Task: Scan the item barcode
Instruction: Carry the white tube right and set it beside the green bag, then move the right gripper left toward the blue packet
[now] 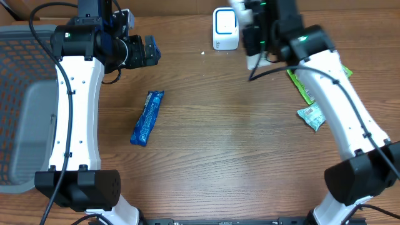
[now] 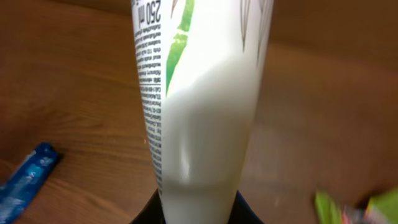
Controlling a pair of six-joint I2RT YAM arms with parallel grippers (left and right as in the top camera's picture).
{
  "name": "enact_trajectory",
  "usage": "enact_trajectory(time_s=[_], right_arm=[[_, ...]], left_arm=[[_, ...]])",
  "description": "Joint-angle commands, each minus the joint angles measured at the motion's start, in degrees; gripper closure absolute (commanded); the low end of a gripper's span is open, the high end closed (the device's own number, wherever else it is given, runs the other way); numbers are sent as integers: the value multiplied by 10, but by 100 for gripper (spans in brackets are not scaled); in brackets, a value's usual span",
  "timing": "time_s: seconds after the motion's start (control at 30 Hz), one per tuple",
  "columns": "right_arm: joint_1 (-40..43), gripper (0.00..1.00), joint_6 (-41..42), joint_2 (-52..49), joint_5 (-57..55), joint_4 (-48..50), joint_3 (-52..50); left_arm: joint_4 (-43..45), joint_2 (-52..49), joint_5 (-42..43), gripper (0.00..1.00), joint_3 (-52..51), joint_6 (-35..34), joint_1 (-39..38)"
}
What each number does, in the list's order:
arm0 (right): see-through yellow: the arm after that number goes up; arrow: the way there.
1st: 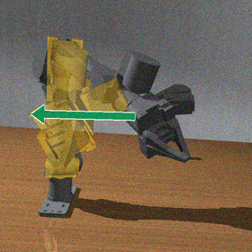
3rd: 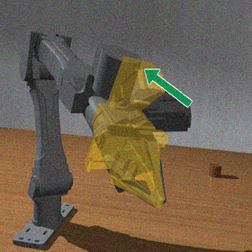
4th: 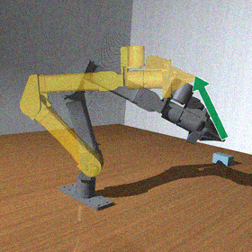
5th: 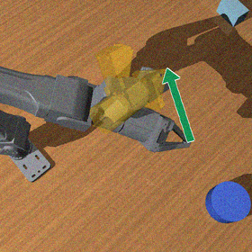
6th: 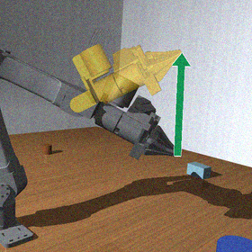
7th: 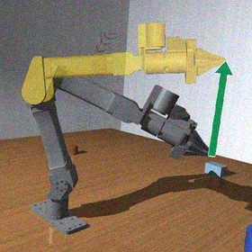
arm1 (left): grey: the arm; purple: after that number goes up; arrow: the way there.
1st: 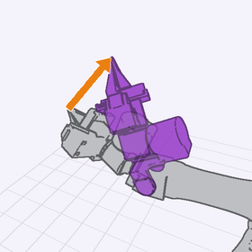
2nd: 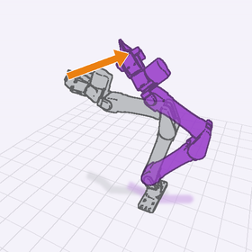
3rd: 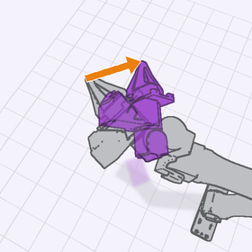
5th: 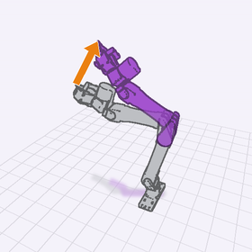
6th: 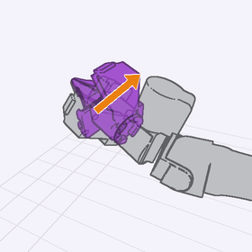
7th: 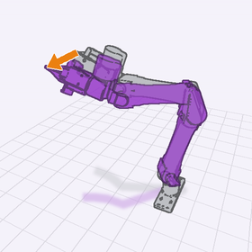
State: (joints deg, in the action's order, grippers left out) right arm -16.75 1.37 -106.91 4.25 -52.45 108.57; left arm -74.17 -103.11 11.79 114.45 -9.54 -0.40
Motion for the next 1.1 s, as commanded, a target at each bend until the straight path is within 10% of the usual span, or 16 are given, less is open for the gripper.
enact_trajectory(time_s=[0.0,0.5,0.73,1.07], right_arm=[[96,96,169,14,55,-39,12],[334,96,319,14,-1,40,-275],[334,0,312,15,109,113,-288],[326,0,312,46,363,23,-174]], left_arm=[[1,-4,1,0,0,-8,-4],[0,-4,1,0,0,-8,-4],[0,-4,0,0,0,-8,-4],[0,-4,1,0,0,-8,-4]])
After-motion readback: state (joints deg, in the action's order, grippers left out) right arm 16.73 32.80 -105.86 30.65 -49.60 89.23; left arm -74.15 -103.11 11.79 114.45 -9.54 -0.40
